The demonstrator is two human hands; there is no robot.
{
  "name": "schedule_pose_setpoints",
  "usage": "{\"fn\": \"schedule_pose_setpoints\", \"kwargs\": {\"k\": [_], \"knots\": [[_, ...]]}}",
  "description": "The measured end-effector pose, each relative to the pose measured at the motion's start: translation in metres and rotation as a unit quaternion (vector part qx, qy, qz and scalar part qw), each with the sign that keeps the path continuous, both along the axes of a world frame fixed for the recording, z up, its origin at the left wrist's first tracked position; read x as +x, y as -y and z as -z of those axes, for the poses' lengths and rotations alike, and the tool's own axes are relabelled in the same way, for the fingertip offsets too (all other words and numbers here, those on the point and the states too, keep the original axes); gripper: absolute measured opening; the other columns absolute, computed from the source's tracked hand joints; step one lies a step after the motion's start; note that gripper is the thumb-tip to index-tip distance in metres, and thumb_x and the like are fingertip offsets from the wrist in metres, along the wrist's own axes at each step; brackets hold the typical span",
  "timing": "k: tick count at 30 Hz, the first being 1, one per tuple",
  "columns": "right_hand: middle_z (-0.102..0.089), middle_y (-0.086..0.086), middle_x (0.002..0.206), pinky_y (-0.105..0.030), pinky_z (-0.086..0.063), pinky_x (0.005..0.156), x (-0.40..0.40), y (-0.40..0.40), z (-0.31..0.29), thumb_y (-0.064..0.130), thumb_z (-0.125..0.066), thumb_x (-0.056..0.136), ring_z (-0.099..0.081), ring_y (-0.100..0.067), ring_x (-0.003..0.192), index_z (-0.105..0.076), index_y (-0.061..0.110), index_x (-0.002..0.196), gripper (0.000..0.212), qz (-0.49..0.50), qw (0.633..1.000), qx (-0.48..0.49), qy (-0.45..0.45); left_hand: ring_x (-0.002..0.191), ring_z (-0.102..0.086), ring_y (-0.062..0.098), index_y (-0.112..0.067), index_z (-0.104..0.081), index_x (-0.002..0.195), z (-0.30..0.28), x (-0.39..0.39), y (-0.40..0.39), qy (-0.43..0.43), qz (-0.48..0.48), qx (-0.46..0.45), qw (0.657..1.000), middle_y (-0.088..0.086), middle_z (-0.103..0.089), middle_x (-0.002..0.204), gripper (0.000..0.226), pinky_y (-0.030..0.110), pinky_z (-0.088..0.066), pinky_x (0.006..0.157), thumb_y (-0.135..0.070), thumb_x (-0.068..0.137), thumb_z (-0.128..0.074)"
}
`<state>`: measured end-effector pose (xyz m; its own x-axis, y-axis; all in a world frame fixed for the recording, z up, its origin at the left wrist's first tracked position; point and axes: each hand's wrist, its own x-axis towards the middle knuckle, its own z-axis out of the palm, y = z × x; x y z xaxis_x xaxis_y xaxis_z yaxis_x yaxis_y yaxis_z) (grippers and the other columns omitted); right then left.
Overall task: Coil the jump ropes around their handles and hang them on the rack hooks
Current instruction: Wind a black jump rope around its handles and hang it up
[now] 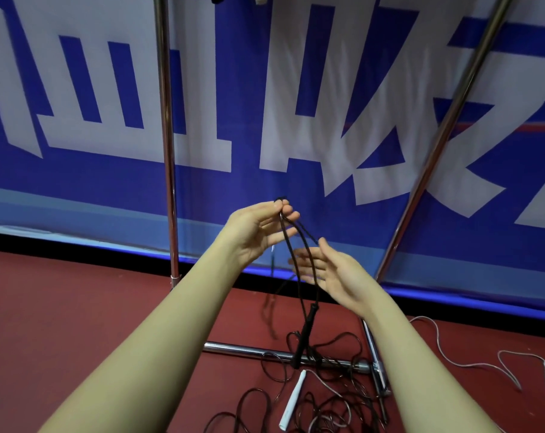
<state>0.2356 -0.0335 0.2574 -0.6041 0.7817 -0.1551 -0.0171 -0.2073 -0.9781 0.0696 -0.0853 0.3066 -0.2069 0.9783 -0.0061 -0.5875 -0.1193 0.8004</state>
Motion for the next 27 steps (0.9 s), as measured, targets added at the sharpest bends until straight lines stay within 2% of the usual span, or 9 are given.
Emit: {"fn": "schedule_pose_setpoints", "kwargs": {"k": [3, 6, 9, 12, 14, 16, 20, 24, 27], "knots": [[-0.071, -0.004, 0.089, -0.023, -0.048, 0.082, -0.001, 0.008, -0.002, 0.024, -0.046, 0.099, -0.066, -0.017, 0.085, -0.064, 0.006, 0.109, 0.027, -0.055, 0.995, 0.074, 0.04, 0.072, -0.072, 0.017, -0.002, -0.062, 0.089, 0.002, -0.001, -0.003, 0.052, -0.053, 0.001, 0.997, 0.005, -0.068, 0.073, 0.007, 0.032, -0.059, 0.061, -0.005, 0.094, -0.057], [-0.052, 0.004, 0.066, -0.021, -0.045, 0.063, -0.006, 0.012, -0.002, 0.01, -0.052, 0.095, -0.049, -0.009, 0.062, -0.063, 0.004, 0.106, 0.017, -0.054, 0.996, 0.076, 0.012, 0.069, -0.072, 0.019, -0.001, -0.06, 0.091, 0.006, -0.003, -0.005, 0.096, -0.09, -0.006, 0.991, 0.009, -0.068, 0.077, 0.003, 0.033, -0.06, 0.059, -0.003, 0.092, -0.059], [-0.036, 0.009, 0.057, -0.016, -0.027, 0.046, -0.01, 0.012, -0.006, 0.001, -0.047, 0.096, -0.029, -0.005, 0.049, -0.06, 0.003, 0.104, 0.015, -0.021, 0.997, 0.062, -0.028, 0.069, -0.073, 0.018, -0.002, -0.059, 0.093, 0.01, -0.008, -0.006, 0.111, -0.103, -0.015, 0.988, 0.009, -0.068, 0.082, 0.002, 0.031, -0.059, 0.057, -0.003, 0.093, -0.058], [-0.033, 0.008, 0.057, -0.015, -0.02, 0.043, -0.013, 0.011, -0.01, 0.006, -0.04, 0.1, -0.024, -0.004, 0.046, -0.06, 0.001, 0.103, 0.02, 0.012, 0.997, 0.048, -0.064, 0.071, -0.072, 0.019, -0.002, -0.061, 0.09, 0.011, -0.011, -0.004, 0.114, -0.096, -0.024, 0.988, 0.011, -0.069, 0.083, 0.008, 0.032, -0.06, 0.06, -0.008, 0.095, -0.057], [-0.035, 0.005, 0.057, -0.015, -0.02, 0.042, -0.014, 0.011, -0.014, 0.01, -0.037, 0.102, -0.025, -0.004, 0.044, -0.059, 0.0, 0.101, 0.024, 0.036, 0.992, 0.025, -0.117, 0.071, -0.072, 0.02, -0.003, -0.061, 0.09, 0.012, -0.01, -0.002, 0.078, -0.057, -0.052, 0.994, 0.013, -0.069, 0.088, 0.016, 0.031, -0.06, 0.063, -0.015, 0.098, -0.053], [-0.035, 0.004, 0.056, -0.015, -0.022, 0.039, -0.014, 0.01, -0.018, 0.012, -0.035, 0.102, -0.026, -0.004, 0.041, -0.057, -0.001, 0.1, 0.026, 0.06, 0.98, -0.01, -0.19, 0.076, -0.071, 0.02, -0.006, -0.061, 0.095, 0.018, -0.005, 0.0, -0.012, 0.013, -0.099, 0.995, 0.012, -0.069, 0.093, 0.024, 0.031, -0.058, 0.069, -0.023, 0.101, -0.046], [-0.035, 0.005, 0.053, -0.015, -0.026, 0.038, -0.01, 0.004, -0.025, 0.016, -0.033, 0.103, -0.028, -0.004, 0.04, -0.053, 0.004, 0.092, 0.026, 0.116, 0.929, -0.09, -0.339, 0.084, -0.064, 0.019, -0.011, -0.063, 0.096, 0.035, 0.01, 0.001, -0.169, 0.143, -0.162, 0.962, 0.006, -0.072, 0.087, 0.042, 0.029, -0.047, 0.083, -0.04, 0.103, -0.033], [-0.037, 0.003, 0.055, -0.017, -0.032, 0.039, -0.006, -0.001, -0.027, 0.014, -0.029, 0.104, -0.032, -0.008, 0.04, -0.052, 0.007, 0.086, 0.029, 0.162, 0.875, -0.146, -0.432, 0.081, -0.061, 0.021, -0.01, -0.063, 0.088, 0.043, 0.019, -0.002, -0.19, 0.224, -0.175, 0.94, 0.007, -0.07, 0.079, 0.058, 0.031, -0.046, 0.081, -0.05, 0.101, -0.024], [-0.036, 0.001, 0.057, -0.019, -0.035, 0.041, -0.002, -0.005, -0.028, 0.012, -0.03, 0.103, -0.032, -0.01, 0.041, -0.049, 0.008, 0.083, 0.029, 0.187, 0.84, -0.171, -0.48, 0.087, -0.063, 0.025, -0.013, -0.059, 0.084, 0.045, 0.024, 0.001, -0.204, 0.277, -0.145, 0.928, 0.01, -0.072, 0.086, 0.047, 0.033, -0.046, 0.086, -0.051, 0.098, -0.034]]}}
